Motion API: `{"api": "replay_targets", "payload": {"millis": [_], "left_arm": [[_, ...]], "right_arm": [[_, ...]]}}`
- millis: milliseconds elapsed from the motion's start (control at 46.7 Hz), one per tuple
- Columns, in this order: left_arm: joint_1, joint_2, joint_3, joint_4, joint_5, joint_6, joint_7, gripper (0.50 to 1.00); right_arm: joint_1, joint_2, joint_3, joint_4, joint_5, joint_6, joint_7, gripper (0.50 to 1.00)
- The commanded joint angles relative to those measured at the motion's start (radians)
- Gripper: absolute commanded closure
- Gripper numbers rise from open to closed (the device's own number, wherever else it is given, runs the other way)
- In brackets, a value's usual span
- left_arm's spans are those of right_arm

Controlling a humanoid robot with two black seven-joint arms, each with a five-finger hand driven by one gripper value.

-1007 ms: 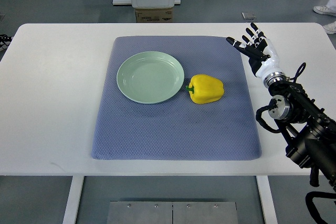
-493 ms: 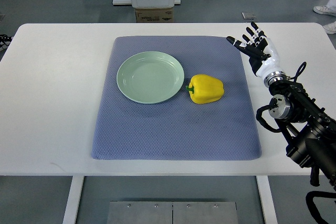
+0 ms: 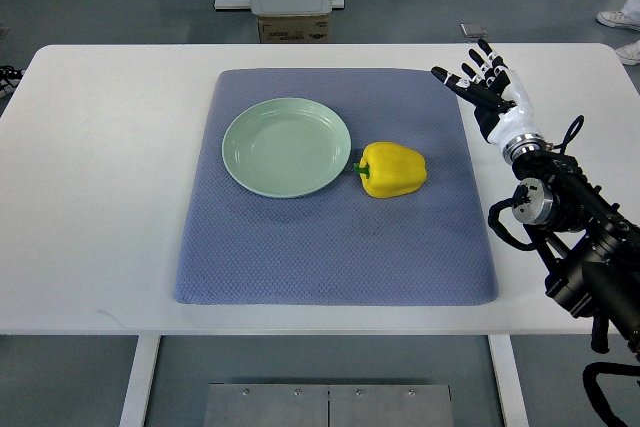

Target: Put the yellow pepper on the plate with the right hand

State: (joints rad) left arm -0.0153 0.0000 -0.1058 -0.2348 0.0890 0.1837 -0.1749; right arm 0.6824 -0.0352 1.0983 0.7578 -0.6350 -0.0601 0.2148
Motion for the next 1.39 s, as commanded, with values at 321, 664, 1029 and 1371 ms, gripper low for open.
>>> {"api": "replay_targets", "payload": {"millis": [321, 664, 1029, 1371], "left_arm": [[0.0, 0.0, 0.0, 0.0, 0.0, 0.0, 0.0, 0.5], [0.0, 0.0, 0.0, 0.0, 0.0, -0.001, 0.0, 0.5], [0.0, 0.0, 0.0, 0.0, 0.0, 0.0, 0.0, 0.5], [0.0, 0.0, 0.0, 0.002, 0.0, -0.001, 0.0, 0.5]], "right_arm": [[0.0, 0.001, 0.0, 0.0, 0.0, 0.0, 0.0, 0.502], [-0.001, -0.015, -0.011, 0.005, 0.0, 0.016, 0.006, 0.5], [0.0, -0.035, -0.057, 0.006, 0.0, 0.014, 0.006, 0.505], [0.035, -0.146, -0.277, 0.02, -0.002, 0.017, 0.074, 0.507]]}}
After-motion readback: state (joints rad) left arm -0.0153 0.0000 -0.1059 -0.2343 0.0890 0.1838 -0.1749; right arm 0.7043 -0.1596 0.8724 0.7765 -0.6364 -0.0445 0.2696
